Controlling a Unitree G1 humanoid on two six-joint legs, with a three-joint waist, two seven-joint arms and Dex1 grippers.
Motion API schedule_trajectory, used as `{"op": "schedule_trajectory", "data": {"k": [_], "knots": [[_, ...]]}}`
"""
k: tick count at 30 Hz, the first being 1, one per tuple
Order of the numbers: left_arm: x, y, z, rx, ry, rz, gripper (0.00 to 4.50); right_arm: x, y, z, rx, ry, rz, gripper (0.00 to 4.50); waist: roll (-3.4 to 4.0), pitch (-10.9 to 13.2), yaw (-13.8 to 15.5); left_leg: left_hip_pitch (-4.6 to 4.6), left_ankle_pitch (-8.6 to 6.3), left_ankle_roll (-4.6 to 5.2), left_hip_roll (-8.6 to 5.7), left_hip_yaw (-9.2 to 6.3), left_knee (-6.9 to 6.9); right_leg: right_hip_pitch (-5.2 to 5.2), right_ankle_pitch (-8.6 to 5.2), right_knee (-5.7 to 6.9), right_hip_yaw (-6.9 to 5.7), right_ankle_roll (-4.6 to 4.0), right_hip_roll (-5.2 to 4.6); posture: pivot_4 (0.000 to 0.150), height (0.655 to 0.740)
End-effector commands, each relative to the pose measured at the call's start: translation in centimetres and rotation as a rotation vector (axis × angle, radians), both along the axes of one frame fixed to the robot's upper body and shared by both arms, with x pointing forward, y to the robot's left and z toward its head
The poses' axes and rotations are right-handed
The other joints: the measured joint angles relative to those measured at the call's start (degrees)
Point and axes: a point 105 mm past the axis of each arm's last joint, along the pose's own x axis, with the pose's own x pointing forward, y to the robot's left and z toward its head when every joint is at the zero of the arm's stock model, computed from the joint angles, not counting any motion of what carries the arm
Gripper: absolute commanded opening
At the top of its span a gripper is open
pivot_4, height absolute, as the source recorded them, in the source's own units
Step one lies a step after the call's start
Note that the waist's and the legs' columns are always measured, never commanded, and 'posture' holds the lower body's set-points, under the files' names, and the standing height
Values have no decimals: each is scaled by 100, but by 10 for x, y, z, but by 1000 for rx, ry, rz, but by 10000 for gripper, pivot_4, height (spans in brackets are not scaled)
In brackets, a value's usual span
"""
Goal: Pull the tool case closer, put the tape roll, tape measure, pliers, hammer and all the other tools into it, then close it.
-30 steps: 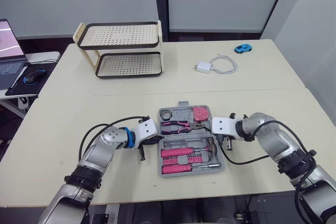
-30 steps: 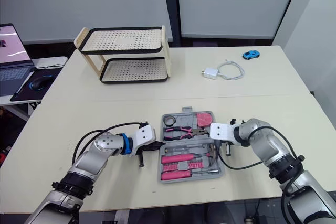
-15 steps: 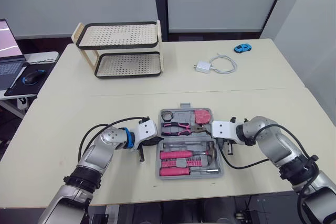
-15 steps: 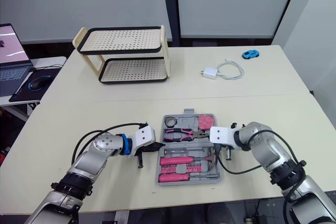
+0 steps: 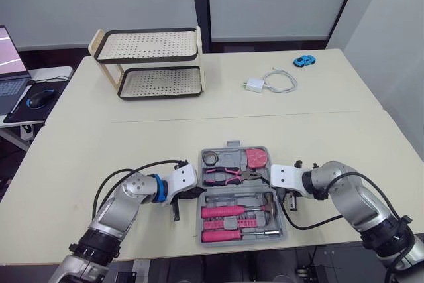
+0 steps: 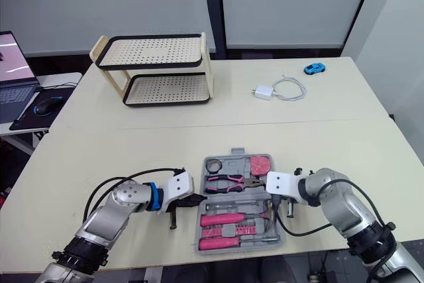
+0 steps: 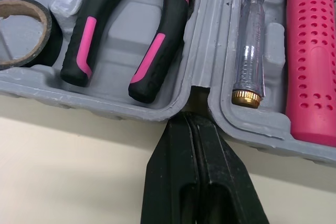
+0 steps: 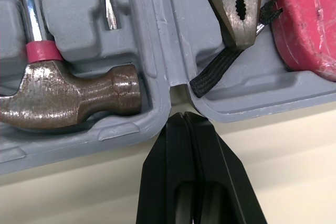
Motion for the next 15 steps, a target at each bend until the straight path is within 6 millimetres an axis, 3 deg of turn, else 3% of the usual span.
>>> {"op": "schedule_trajectory", "data": {"k": [1, 15], "knots": [[-20, -23, -4, -58, 49, -89, 0, -13, 24, 8, 66, -7, 95, 166, 0, 0, 0, 0, 0, 0, 0, 0, 0, 0, 0, 0, 0, 0, 1, 1500, 7400], [-29, -25, -5, -56, 72, -85, 0, -25, 25, 4, 73, 29, 80, 166, 1, -1, 2, 1, 0, 0, 0, 0, 0, 3, 0, 0, -1, 0, 1, 1500, 7400]]}}
